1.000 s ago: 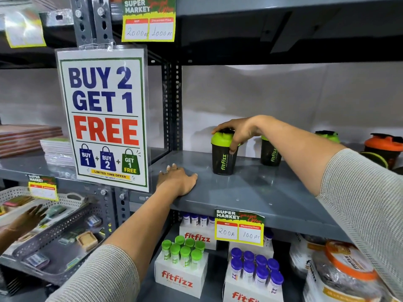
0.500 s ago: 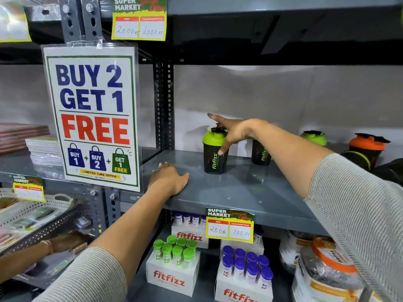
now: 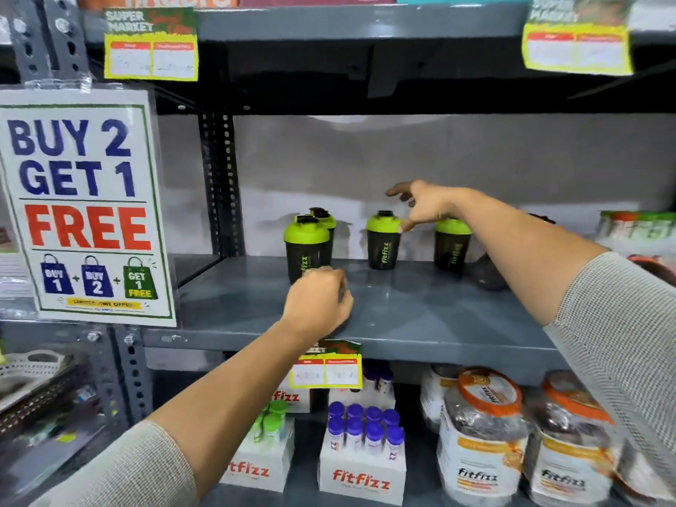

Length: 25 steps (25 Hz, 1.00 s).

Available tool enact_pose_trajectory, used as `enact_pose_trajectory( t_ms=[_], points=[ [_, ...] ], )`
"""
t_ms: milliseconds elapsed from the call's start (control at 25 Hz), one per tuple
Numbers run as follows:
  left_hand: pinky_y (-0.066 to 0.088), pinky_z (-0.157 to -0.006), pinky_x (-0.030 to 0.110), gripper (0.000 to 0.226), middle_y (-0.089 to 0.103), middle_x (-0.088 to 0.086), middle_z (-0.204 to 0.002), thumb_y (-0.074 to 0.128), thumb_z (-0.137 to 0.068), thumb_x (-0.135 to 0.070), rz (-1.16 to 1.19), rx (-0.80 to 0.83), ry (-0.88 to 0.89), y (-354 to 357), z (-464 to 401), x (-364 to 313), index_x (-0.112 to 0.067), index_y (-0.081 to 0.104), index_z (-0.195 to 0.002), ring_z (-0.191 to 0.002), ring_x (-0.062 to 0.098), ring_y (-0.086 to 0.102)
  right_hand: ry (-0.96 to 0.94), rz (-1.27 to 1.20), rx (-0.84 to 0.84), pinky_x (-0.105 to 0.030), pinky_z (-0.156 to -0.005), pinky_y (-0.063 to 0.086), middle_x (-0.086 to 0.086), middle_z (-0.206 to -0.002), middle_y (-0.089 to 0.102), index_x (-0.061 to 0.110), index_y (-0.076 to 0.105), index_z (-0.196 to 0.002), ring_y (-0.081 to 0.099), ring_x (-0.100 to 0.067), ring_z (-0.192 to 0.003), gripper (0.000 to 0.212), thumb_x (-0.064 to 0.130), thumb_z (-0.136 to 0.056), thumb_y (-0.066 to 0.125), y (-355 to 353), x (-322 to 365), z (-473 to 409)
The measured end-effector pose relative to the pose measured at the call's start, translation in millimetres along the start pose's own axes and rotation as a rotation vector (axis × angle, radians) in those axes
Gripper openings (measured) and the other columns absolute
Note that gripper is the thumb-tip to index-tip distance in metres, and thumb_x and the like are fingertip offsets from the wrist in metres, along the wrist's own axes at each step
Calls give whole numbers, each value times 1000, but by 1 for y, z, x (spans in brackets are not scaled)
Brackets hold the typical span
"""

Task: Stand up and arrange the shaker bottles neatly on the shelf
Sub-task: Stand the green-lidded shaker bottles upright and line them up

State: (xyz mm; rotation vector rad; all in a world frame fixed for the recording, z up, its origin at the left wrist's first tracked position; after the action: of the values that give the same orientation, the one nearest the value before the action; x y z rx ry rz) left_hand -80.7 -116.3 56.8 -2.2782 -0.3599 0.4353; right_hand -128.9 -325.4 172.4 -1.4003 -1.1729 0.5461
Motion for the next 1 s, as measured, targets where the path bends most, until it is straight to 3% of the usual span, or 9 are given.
enact_pose_trajectory(
  t_ms=[200, 360, 480, 640, 760, 880, 1000],
  points=[
    [48, -90, 41, 47, 64, 16, -120, 50, -92, -45, -92, 272, 21, 56, -36, -52, -9, 62, -118, -113, 36, 56, 186, 171, -159, -32, -102, 39, -16, -138, 55, 11, 55, -137, 49, -33, -129, 63, 24, -81, 80, -47, -90, 49],
    [43, -99, 44, 55, 55, 17, -134, 44, -95, -51, 21, 403, -10, 92, -49, -77, -8, 56, -127, -123, 36, 50, 403, 227, -230, -34, -101, 44, -14, -130, 63, 9, 64, -127, 56, -33, -122, 58, 36, -79, 79, -70, -166, 92],
    [30, -112, 48, 65, 44, 12, -148, 38, -94, -57, 18, 463, 3, 111, -52, -94, -11, 48, -139, -134, 34, 43, 496, 214, -247, -36, -95, 49, -17, -127, 64, 6, 62, -125, 59, -35, -115, 64, 48, -79, 75, -61, -199, 104],
    [22, -116, 50, 72, 37, 9, -154, 32, -92, -64, -21, 563, -9, 134, -52, -96, -14, 44, -142, -139, 31, 38, 513, 160, -267, -41, -89, 53, -15, -127, 59, 5, 54, -128, 58, -36, -114, 70, 57, -83, 68, -36, -212, 96],
    [22, -116, 47, 74, 35, 9, -156, 32, -91, -66, -19, 580, -24, 141, -52, -93, -16, 38, -146, -140, 30, 36, 575, 86, -281, -40, -71, 61, -11, -110, 60, 11, 52, -112, 64, -31, -93, 67, 68, -79, 64, -18, -215, 88],
    [25, -115, 46, 73, 37, 9, -155, 33, -91, -66, -19, 553, -21, 143, -54, -93, -17, 40, -145, -139, 30, 38, 654, 37, -293, -38, -67, 62, -10, -107, 65, 11, 55, -118, 68, -27, -78, 90, 86, -67, 55, -8, -219, 72],
    [28, -113, 47, 72, 42, 8, -151, 34, -90, -66, -17, 531, -15, 144, -55, -92, -17, 44, -142, -136, 30, 41, 705, 13, -199, -43, -86, 58, -12, -135, 57, 10, 47, -141, 64, -34, -107, 116, 90, -57, 57, 7, -224, 53]
  ],
)
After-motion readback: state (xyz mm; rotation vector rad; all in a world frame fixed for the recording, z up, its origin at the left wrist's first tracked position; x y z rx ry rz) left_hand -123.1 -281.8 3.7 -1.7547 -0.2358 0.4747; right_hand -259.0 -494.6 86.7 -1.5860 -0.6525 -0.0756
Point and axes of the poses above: each hand's wrist, its own z-axis away from the middle knuckle, its own y-axis out of the palm, x = y × z, the point moved 8 cm from there along -z, towards the middle knuckle
